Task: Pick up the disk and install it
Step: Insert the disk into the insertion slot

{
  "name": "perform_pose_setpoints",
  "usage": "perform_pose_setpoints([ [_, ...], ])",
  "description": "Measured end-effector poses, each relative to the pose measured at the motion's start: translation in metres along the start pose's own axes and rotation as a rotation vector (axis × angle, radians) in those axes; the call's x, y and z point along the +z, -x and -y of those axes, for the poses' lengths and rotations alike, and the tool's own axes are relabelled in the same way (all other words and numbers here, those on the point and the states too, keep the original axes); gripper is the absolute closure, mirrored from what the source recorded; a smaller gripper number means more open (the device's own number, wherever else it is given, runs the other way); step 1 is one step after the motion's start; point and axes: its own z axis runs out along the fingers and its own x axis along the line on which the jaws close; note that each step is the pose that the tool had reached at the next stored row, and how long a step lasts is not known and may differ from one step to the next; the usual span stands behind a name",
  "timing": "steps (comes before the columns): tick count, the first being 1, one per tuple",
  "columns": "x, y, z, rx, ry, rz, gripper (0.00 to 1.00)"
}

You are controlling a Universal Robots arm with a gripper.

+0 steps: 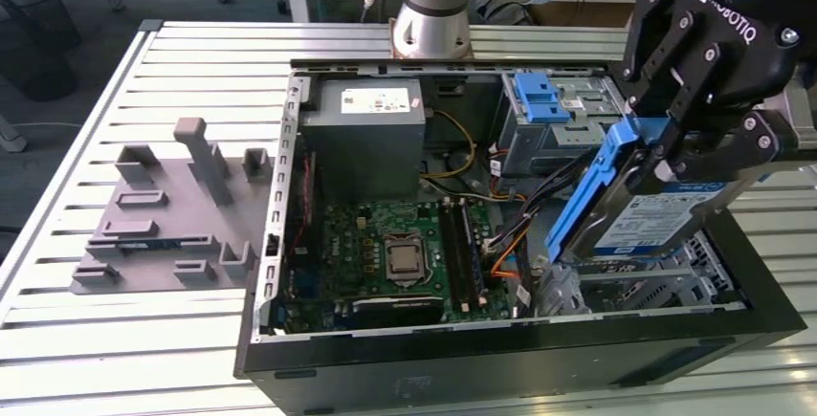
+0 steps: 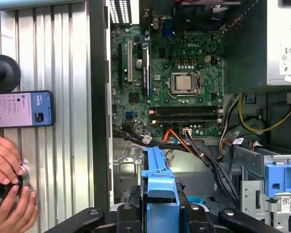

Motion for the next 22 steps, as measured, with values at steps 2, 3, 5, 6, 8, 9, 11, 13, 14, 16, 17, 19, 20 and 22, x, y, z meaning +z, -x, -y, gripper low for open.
perform_pose_setpoints([
  [2,0.0000,0.0000,0.0000,0.000,-0.0001,0.0008,0.64],
  [3,0.0000,-0.0001,0.0000,0.000,0.0000,0.0016,0.64],
  [5,0.0002,-0.0002,0.0000,0.000,0.0001,0.0109,0.64],
  [6,0.0004,-0.0003,0.0001,0.000,0.0003,0.0159,0.64],
  [8,0.0009,-0.0010,0.0009,0.000,0.0004,0.0172,0.64],
  [9,0.0013,-0.0013,0.0014,0.000,0.0004,0.0175,0.64],
  [11,0.0020,-0.0015,0.0038,0.000,0.0004,0.0173,0.64],
  [13,0.0028,-0.0015,0.0083,0.000,0.0008,0.0172,0.64],
  [14,0.0032,-0.0015,0.0107,0.000,0.0012,0.0172,0.64],
  [16,0.0042,-0.0014,0.0146,0.000,0.0015,0.0173,0.64],
  [17,0.0046,-0.0013,0.0163,0.000,0.0015,0.0172,0.64],
  [19,0.0055,-0.0013,0.0197,0.000,0.0015,0.0172,0.64],
  [20,0.0060,-0.0012,0.0206,0.000,0.0015,0.0172,0.64],
  [22,0.0067,-0.0012,0.0216,0.000,0.0015,0.0172,0.64],
])
